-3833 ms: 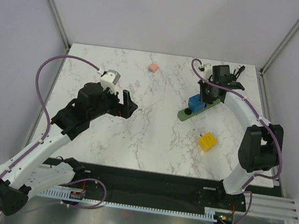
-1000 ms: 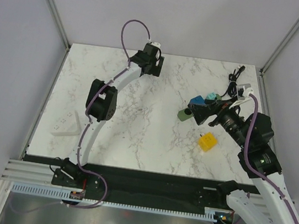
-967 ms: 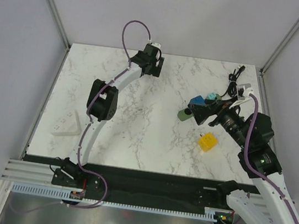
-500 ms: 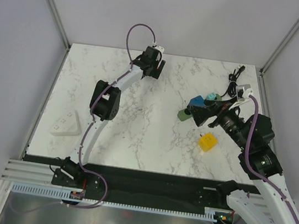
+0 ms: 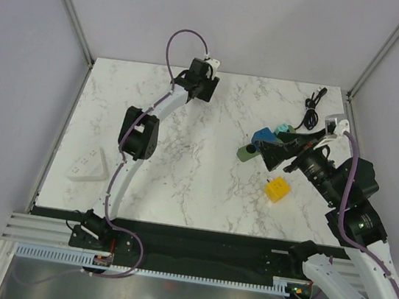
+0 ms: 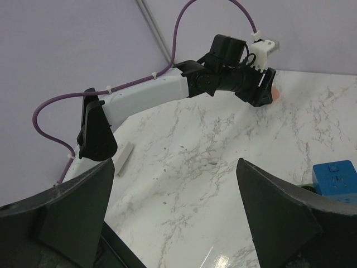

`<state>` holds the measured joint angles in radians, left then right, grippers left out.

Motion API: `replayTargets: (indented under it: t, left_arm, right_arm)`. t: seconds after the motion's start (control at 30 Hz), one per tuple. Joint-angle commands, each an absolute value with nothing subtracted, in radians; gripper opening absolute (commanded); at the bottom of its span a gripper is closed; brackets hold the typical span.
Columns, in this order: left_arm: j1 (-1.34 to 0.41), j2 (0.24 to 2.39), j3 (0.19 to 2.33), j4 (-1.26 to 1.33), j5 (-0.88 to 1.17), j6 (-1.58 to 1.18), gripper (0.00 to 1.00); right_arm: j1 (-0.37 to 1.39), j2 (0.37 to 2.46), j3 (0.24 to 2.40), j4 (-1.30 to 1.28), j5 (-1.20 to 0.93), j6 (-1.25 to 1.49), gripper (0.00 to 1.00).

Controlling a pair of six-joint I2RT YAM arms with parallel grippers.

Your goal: Insert the plug

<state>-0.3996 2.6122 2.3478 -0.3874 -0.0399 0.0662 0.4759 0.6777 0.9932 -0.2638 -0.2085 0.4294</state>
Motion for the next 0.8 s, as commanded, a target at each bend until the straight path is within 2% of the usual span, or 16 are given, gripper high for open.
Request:
replayTargets:
  t: [0.0, 0.07, 0.4, 0.43, 0.47, 0.57, 0.77]
  left_arm:
    - [-0.397, 2.620, 2.388, -0.380, 0.023, 0.101, 0.62]
    - [-0.399, 2.619, 2.385, -0.385, 0.026, 0.091, 0.54]
    - [-0.399, 2.602, 2.356, -0.428, 0.020, 0.014, 0.49]
    - [-0.397, 2.591, 2.349, -0.429, 0.029, 0.009, 0.45]
    - [-0.399, 2.585, 2.344, -0.439, 0.046, 0.009, 0.37]
    - [-0.400, 2.534, 2.323, -0.442, 0.057, -0.052, 0.30]
    - [-0.393, 2.412, 2.290, -0.371, 0.009, -0.165, 0.29]
  right_arm:
    - [0.482, 0.667, 1.042, -0.270, -0.199, 0.419, 0.98]
    - [0.482, 0.663, 1.046, -0.270, -0.198, 0.420, 0.98]
    - [0.482, 0.621, 1.042, -0.275, -0.175, 0.425, 0.98]
    - [0.482, 0.618, 1.042, -0.275, -0.172, 0.423, 0.98]
    - [0.482, 0.618, 1.040, -0.275, -0.167, 0.423, 0.98]
    - [0.483, 0.620, 1.039, -0.275, -0.166, 0.419, 0.98]
    - [0.482, 0.627, 1.029, -0.267, -0.167, 0.452, 0.98]
